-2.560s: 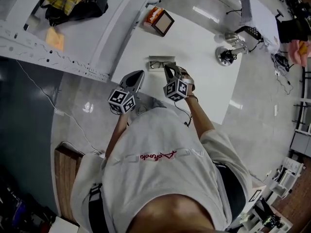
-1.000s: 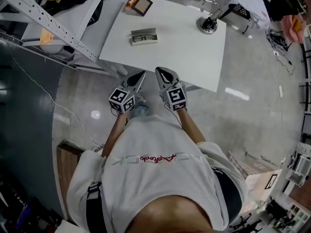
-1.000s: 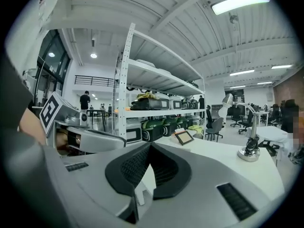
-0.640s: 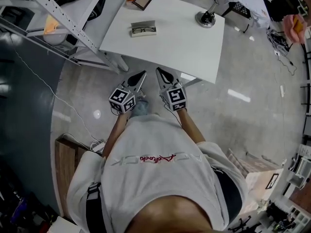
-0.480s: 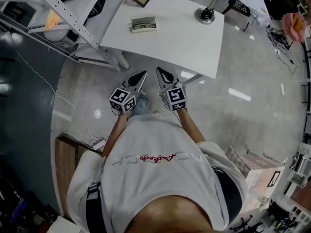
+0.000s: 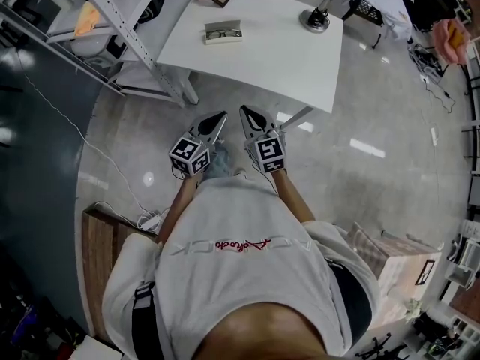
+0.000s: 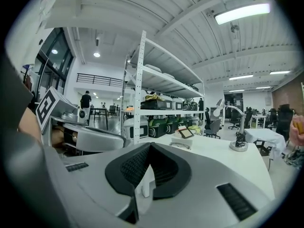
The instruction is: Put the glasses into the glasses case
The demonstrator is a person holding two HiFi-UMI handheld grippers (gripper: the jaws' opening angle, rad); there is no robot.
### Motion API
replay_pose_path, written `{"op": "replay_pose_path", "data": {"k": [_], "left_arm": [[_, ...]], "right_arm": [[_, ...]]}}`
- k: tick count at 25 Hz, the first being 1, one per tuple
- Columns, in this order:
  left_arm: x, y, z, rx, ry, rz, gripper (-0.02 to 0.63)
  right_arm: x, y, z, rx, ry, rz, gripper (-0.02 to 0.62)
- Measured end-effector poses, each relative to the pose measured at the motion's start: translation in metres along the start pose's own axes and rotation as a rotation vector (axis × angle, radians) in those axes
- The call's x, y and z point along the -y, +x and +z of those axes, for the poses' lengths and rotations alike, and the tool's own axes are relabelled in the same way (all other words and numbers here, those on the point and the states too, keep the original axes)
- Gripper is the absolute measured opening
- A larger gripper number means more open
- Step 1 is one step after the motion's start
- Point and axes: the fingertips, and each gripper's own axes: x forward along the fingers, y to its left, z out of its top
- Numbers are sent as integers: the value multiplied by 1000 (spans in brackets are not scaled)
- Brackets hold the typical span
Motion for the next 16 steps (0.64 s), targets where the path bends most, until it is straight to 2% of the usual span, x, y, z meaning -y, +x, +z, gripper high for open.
{"op": "replay_pose_path", "data": {"k": [16], "left_arm": [[17, -10, -3, 15, 11, -7, 8]], "right_arm": [[-13, -16, -5, -3, -24, 5, 8]]}}
